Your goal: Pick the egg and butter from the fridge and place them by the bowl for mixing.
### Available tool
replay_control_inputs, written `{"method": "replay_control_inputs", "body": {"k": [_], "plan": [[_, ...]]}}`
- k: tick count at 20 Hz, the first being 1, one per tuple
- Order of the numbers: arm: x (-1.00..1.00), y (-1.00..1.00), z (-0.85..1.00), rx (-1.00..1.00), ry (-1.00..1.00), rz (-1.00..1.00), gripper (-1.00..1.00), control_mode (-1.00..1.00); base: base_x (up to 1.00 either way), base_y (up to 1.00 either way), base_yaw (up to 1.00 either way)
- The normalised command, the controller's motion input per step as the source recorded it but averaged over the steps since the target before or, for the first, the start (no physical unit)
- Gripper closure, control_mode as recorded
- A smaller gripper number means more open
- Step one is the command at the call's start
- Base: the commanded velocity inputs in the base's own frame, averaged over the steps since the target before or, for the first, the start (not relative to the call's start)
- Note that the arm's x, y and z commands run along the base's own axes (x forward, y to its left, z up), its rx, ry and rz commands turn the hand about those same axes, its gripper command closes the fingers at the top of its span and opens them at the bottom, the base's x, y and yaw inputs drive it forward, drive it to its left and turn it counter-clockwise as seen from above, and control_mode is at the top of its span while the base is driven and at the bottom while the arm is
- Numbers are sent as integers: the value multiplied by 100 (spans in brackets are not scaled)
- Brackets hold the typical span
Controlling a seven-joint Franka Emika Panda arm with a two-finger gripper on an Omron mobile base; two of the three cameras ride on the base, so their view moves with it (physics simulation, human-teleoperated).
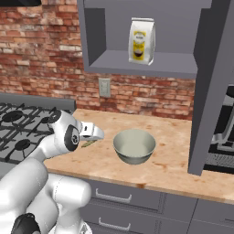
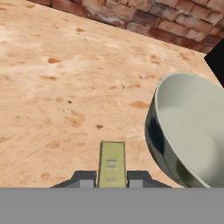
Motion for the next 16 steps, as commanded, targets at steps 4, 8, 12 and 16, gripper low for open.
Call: {"method": "replay_control_inputs", "body": {"k": [4,8,12,16], "plan": [[0,-19,-14,0,0,3,100,-100,0,0,0],[0,-16,-12,0,0,3,100,-100,0,0,0],[0,-12,-14,0,0,3,100,-100,0,0,0],[0,-1,-28,0,0,4,100,-100,0,0,0]]}}
